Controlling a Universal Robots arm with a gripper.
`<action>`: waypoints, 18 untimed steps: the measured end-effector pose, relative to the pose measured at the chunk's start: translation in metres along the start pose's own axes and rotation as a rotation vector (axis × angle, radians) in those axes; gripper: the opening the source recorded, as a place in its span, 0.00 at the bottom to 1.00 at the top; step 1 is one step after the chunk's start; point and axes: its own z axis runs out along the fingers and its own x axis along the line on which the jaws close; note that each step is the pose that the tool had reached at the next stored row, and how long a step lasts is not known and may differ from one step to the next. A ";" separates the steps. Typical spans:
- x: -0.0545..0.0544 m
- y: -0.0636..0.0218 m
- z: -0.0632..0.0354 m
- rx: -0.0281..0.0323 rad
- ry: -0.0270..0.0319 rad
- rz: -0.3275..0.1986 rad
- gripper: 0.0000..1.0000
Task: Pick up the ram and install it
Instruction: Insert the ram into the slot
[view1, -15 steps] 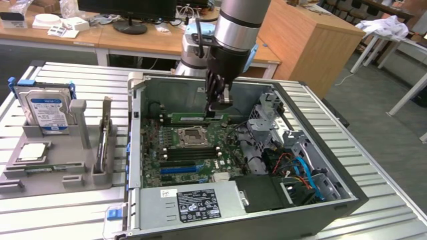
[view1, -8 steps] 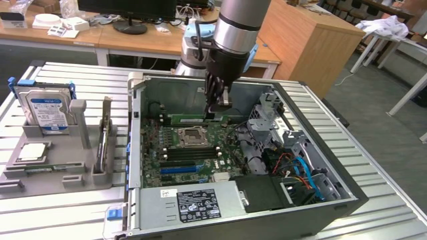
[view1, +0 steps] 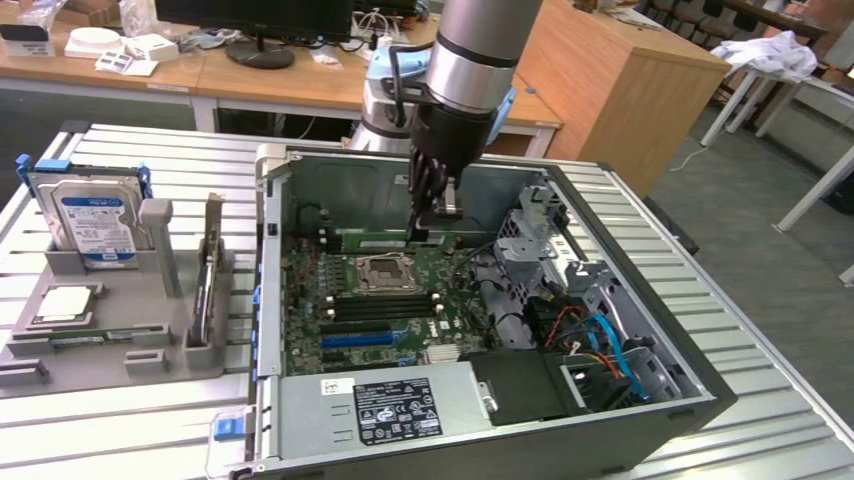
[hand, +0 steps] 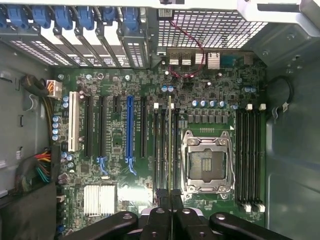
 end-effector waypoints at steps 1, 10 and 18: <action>0.000 0.0000 0.0006 0.0000 0.0001 0.000 0.12; 0.000 -0.0002 0.0054 0.0000 0.0000 0.000 0.12; 0.000 -0.0003 0.0098 0.0000 0.0001 0.000 0.12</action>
